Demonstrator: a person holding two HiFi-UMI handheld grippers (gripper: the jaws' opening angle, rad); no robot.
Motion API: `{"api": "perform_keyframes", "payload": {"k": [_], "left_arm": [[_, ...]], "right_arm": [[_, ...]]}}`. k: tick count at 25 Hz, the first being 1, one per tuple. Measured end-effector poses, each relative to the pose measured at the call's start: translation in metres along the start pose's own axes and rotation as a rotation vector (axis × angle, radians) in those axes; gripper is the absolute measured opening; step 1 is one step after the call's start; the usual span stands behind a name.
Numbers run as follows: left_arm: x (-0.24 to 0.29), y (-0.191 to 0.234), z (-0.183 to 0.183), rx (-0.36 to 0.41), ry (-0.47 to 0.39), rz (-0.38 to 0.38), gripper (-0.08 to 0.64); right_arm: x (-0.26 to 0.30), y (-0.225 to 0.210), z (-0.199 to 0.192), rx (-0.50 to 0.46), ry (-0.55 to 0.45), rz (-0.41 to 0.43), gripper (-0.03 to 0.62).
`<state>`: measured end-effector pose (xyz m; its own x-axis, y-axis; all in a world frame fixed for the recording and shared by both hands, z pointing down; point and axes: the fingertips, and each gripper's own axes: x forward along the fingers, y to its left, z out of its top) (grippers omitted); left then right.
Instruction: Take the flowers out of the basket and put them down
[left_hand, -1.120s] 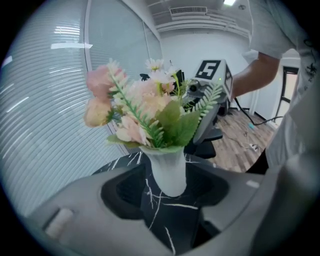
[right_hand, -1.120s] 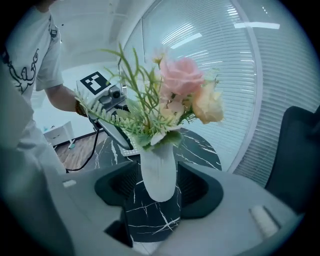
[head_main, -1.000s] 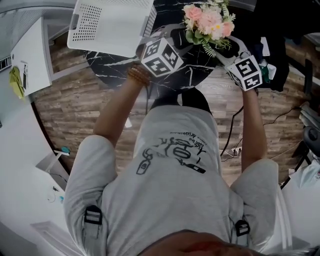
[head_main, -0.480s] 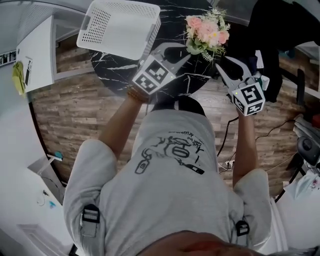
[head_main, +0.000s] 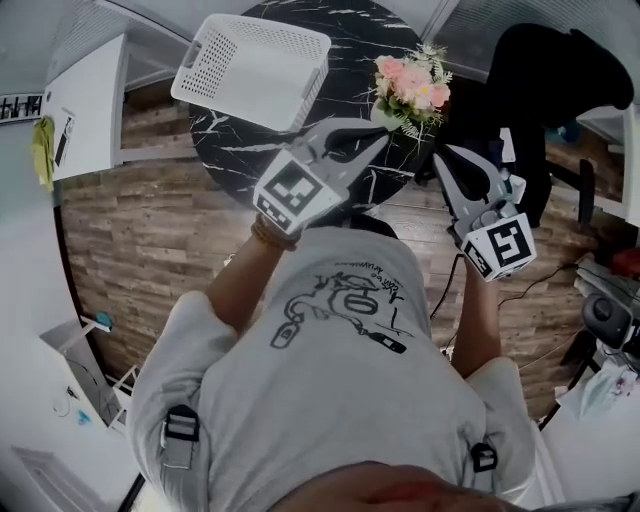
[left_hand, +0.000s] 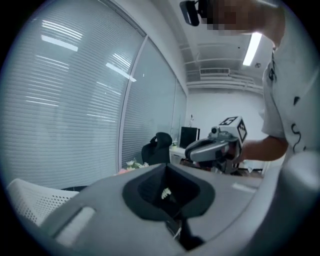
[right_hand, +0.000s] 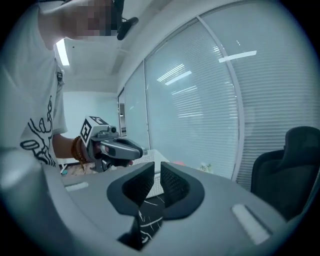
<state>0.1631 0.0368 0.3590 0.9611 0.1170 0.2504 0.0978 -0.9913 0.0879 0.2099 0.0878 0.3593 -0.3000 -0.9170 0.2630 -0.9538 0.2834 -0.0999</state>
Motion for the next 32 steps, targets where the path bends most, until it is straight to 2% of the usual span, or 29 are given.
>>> {"api": "perform_keyframes", "payload": {"k": [3, 6, 8, 12, 17, 32], "left_arm": [[-0.014, -0.019, 0.027, -0.022, -0.072, -0.003, 0.005], [-0.024, -0.034, 0.049, -0.018, -0.118, 0.005, 0.005], [-0.031, -0.037, 0.06, -0.029, -0.151, 0.037, 0.003], [-0.046, -0.036, 0.075, -0.109, -0.207, 0.113, 0.003], [-0.065, -0.038, 0.095, -0.1, -0.277, 0.194, 0.003], [-0.075, -0.053, 0.112, -0.07, -0.314, 0.202, 0.003]], "right_arm": [[-0.007, 0.022, 0.028, 0.056, -0.077, 0.03, 0.024], [-0.013, 0.037, 0.051, 0.063, -0.125, 0.027, 0.006], [-0.016, 0.044, 0.064, 0.044, -0.148, 0.017, 0.006], [-0.022, 0.059, 0.087, -0.011, -0.174, -0.017, 0.006], [-0.03, 0.074, 0.107, -0.028, -0.211, -0.051, 0.006], [-0.032, 0.092, 0.118, -0.037, -0.235, -0.049, 0.006]]}}
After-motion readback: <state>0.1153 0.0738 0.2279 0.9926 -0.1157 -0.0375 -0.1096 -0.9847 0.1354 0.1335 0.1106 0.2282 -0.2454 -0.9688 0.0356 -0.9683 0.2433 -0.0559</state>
